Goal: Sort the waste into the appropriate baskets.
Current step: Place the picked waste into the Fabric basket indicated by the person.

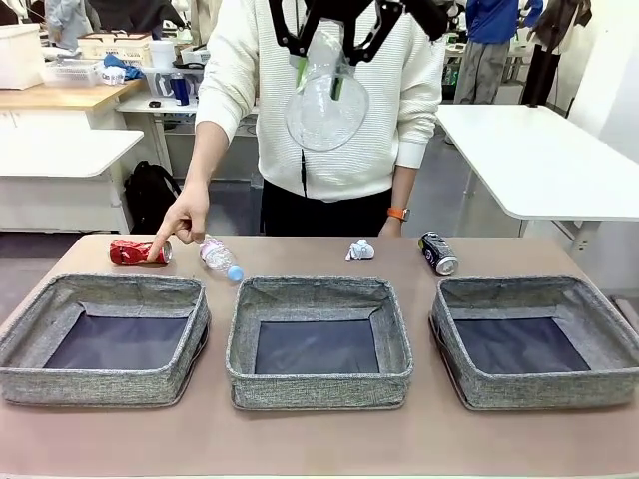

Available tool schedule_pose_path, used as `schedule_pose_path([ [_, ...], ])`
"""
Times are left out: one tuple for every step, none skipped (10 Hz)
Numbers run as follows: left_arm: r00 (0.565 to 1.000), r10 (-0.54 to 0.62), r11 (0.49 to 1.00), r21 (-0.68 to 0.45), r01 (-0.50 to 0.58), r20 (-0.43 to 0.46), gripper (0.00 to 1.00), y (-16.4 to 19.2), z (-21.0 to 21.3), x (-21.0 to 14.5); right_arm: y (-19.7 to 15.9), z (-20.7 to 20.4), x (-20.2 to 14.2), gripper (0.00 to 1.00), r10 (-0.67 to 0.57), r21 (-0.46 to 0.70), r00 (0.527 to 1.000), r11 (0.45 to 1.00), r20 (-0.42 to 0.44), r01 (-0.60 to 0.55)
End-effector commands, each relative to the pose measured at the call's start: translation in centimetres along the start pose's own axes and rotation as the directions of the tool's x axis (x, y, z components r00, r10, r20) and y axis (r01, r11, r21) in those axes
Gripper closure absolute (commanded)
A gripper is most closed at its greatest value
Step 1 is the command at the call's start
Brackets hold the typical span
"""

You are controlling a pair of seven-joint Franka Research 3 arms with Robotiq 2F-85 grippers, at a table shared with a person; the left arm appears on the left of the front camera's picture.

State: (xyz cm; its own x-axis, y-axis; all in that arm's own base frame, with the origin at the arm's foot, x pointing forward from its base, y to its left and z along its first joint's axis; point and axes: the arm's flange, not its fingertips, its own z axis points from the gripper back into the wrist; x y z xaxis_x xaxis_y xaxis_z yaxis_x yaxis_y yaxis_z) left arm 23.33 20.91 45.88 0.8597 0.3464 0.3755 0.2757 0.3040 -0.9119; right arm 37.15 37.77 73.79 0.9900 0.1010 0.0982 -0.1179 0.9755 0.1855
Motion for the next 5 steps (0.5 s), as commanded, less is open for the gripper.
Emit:
schedule_pose_path([
  [1.0, -0.022, 1.0, -0.016, 0.022, 0.007, 0.0, -0.1, 0.0, 0.1, 2.6, -4.7, 0.7, 0.62, 0.252, 0.127, 0.966, 0.958, 0.06, -0.258],
  [1.0, -0.022, 1.0, -0.016, 0.022, 0.007, 0.0, -0.1, 0.0, 0.1, 4.4, -7.2, 0.9, 0.62, 0.33, 0.185, 0.94, 0.922, 0.082, -0.34],
  [1.0, -0.022, 1.0, -0.016, 0.022, 0.007, 0.0, -0.1, 0.0, 0.1, 7.0, -9.7, 0.8, 0.62, 0.426, 0.269, 0.898, 0.857, 0.109, -0.44],
  [1.0, -0.022, 1.0, -0.016, 0.022, 0.007, 0.0, -0.1, 0.0, 0.1, 10.1, -12.5, 0.4, 0.62, 0.549, 0.342, 0.824, 0.755, 0.137, -0.56],
  [1.0, -0.022, 1.0, -0.016, 0.022, 0.007, 0.0, -0.1, 0.0, 0.1, 13.5, -15.3, -0.3, 0.62, 0.715, 0.384, 0.676, 0.583, 0.176, -0.716],
])
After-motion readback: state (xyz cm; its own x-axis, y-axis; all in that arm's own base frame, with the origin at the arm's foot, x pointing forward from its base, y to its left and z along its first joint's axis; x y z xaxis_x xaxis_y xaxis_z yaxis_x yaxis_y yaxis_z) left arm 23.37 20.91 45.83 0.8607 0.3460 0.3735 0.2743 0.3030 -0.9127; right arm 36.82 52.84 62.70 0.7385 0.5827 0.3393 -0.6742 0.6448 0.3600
